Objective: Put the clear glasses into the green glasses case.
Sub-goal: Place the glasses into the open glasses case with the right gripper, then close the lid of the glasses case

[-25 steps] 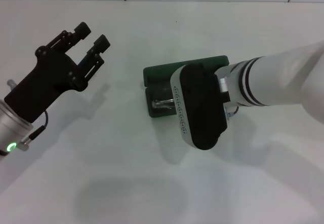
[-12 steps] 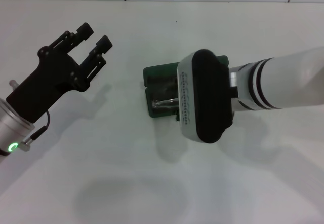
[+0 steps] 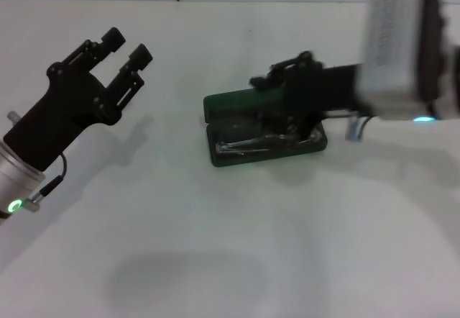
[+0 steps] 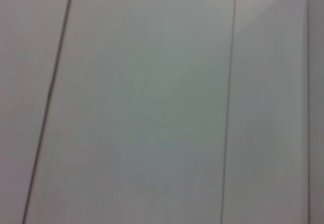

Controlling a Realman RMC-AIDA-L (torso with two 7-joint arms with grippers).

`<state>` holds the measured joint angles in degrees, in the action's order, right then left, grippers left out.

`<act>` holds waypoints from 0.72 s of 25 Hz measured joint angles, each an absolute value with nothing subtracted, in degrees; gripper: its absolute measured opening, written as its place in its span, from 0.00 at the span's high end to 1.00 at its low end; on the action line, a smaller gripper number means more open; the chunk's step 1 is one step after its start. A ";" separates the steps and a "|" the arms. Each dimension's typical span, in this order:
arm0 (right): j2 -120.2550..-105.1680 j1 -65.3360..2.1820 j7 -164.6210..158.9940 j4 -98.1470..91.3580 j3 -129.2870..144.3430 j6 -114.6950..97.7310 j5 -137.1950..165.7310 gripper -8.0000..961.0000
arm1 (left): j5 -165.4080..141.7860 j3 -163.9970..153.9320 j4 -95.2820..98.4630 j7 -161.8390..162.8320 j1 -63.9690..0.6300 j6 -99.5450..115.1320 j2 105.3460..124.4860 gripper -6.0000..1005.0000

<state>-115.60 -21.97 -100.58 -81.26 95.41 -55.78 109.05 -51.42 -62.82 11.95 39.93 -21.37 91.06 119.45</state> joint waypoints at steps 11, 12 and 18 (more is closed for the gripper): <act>-115.00 -24.46 -71.23 -37.37 64.60 -78.18 85.58 0.55 | -52.11 -61.37 11.57 39.25 -24.46 82.89 119.79 0.46; -114.60 -24.86 -69.34 -34.40 63.46 -79.77 85.87 0.55 | -52.43 -61.81 11.43 39.67 -25.95 80.25 119.83 0.46; -113.84 -23.84 -65.19 -30.25 63.23 -84.00 90.31 0.55 | -53.46 -66.87 11.94 48.85 -35.23 62.21 119.54 0.46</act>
